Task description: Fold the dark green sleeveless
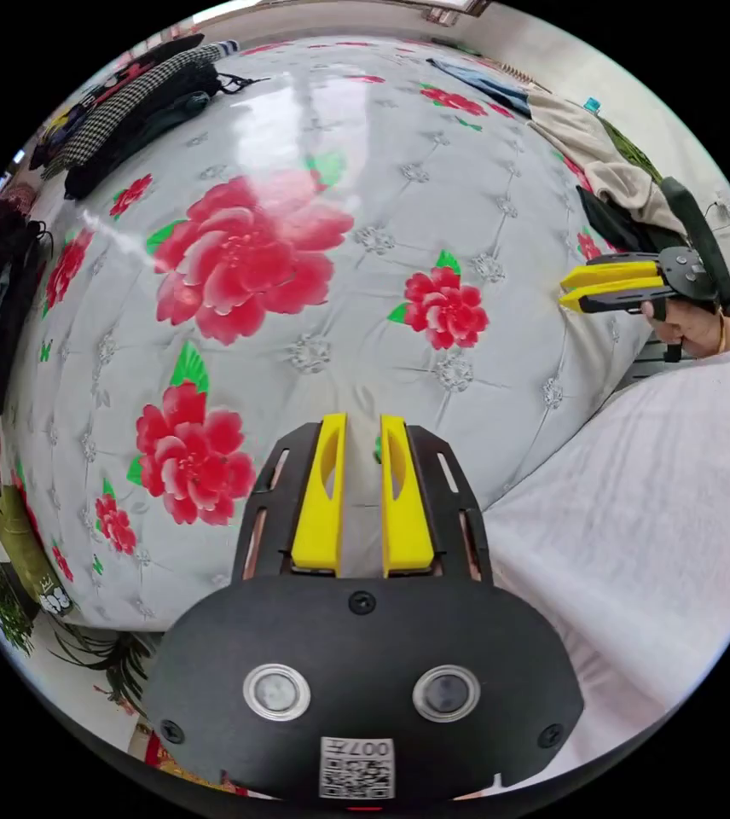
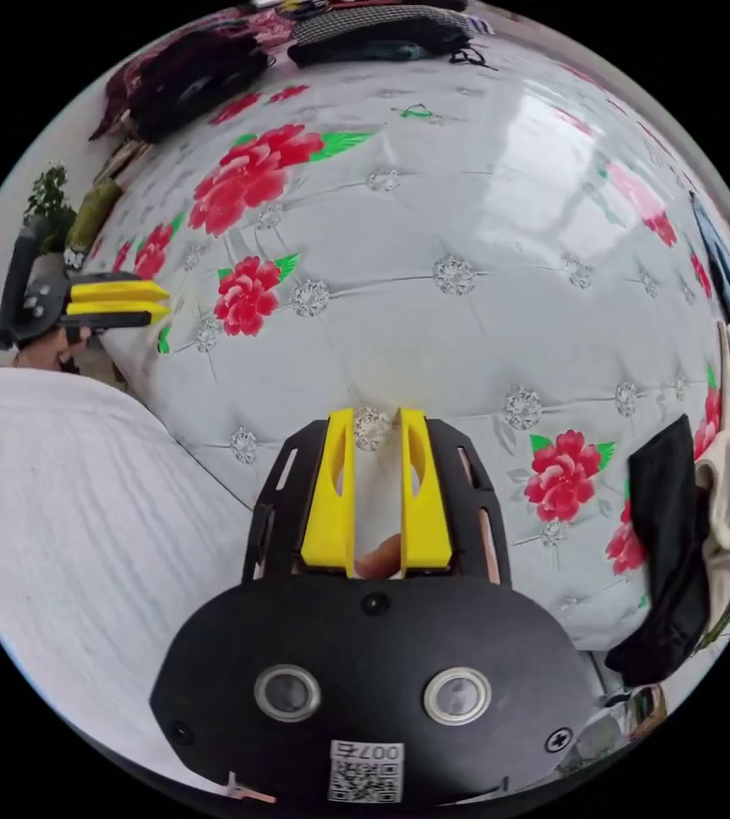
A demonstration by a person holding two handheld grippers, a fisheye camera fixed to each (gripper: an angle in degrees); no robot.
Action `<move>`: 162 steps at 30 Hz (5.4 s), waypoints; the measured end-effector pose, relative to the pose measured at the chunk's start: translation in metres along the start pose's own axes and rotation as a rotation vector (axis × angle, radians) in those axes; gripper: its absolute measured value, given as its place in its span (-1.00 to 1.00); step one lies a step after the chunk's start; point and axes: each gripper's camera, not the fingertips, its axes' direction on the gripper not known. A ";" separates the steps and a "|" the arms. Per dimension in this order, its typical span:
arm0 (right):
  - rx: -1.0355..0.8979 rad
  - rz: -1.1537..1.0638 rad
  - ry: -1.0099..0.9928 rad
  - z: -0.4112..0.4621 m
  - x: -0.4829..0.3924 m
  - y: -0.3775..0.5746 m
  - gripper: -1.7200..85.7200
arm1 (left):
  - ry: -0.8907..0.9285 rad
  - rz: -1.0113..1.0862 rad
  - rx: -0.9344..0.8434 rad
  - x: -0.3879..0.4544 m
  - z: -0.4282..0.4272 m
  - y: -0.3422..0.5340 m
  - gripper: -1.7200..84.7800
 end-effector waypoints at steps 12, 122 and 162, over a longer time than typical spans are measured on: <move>0.690 0.932 0.482 -0.412 0.390 0.253 -0.75 | -0.135 -0.239 -0.014 0.018 -0.020 -0.006 -0.83; 0.231 -0.546 -0.739 -0.255 0.172 -0.065 -0.85 | 0.118 0.073 0.303 0.131 -0.067 -0.174 -0.86; 0.565 -0.371 -0.318 -0.408 0.201 -0.041 -0.97 | 0.495 -0.346 0.827 -0.186 -0.257 -0.033 -0.98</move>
